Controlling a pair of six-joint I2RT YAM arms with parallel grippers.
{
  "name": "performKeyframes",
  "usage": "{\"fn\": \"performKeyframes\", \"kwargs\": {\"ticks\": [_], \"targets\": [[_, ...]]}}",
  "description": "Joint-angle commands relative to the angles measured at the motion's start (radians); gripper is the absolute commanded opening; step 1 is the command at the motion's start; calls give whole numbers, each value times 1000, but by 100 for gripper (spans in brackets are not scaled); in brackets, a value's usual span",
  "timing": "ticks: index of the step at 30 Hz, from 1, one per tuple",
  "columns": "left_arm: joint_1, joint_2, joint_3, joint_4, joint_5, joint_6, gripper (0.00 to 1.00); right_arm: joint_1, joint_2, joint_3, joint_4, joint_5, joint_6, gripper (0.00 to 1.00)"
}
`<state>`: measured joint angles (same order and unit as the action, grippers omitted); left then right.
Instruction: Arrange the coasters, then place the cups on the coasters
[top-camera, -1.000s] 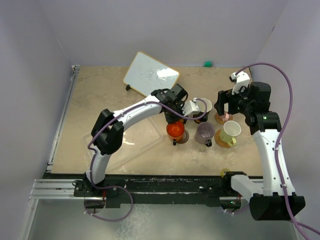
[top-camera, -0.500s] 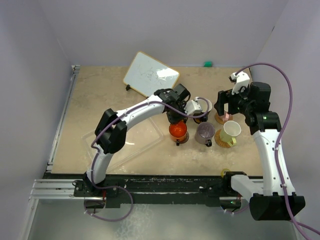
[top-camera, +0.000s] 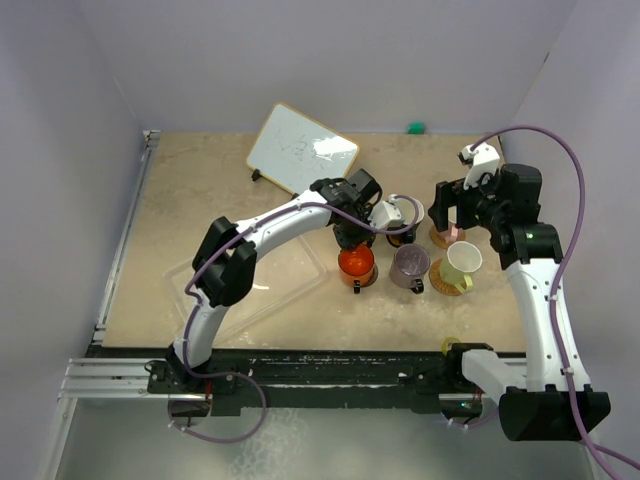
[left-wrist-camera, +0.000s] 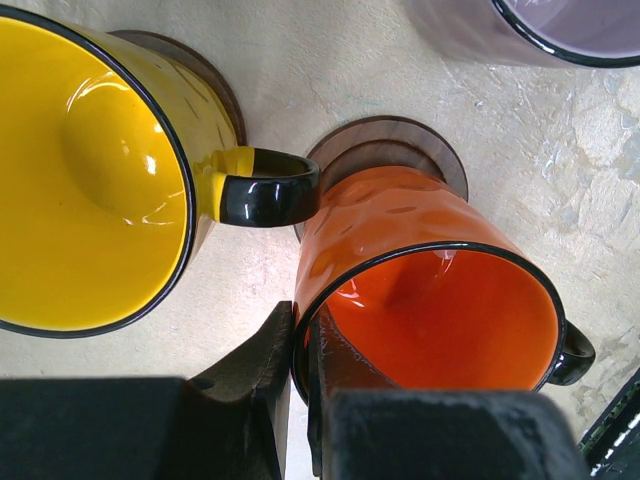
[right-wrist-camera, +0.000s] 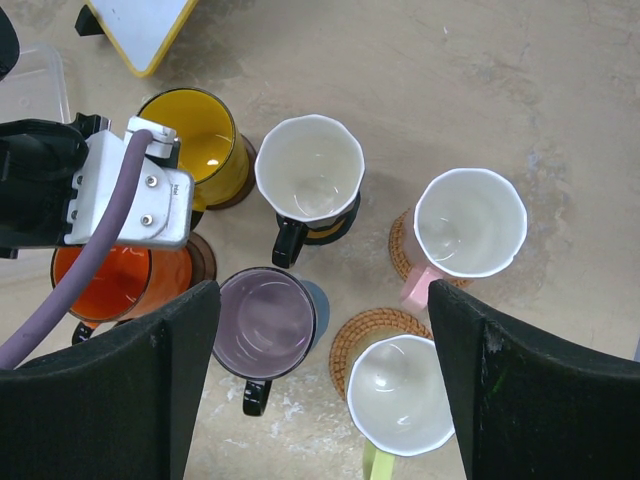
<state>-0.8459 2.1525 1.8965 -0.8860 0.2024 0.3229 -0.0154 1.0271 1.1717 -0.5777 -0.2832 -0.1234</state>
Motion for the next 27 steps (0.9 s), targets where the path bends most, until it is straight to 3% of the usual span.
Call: {"fn": "performKeyframes", "kwargs": {"ticks": [1, 27], "targets": [[-4, -13, 65, 18, 19, -33, 3, -6, -14, -2, 29, -23, -3, 87], [-3, 26, 156, -40, 17, -70, 3, -6, -18, -7, 35, -17, -3, 88]]}}
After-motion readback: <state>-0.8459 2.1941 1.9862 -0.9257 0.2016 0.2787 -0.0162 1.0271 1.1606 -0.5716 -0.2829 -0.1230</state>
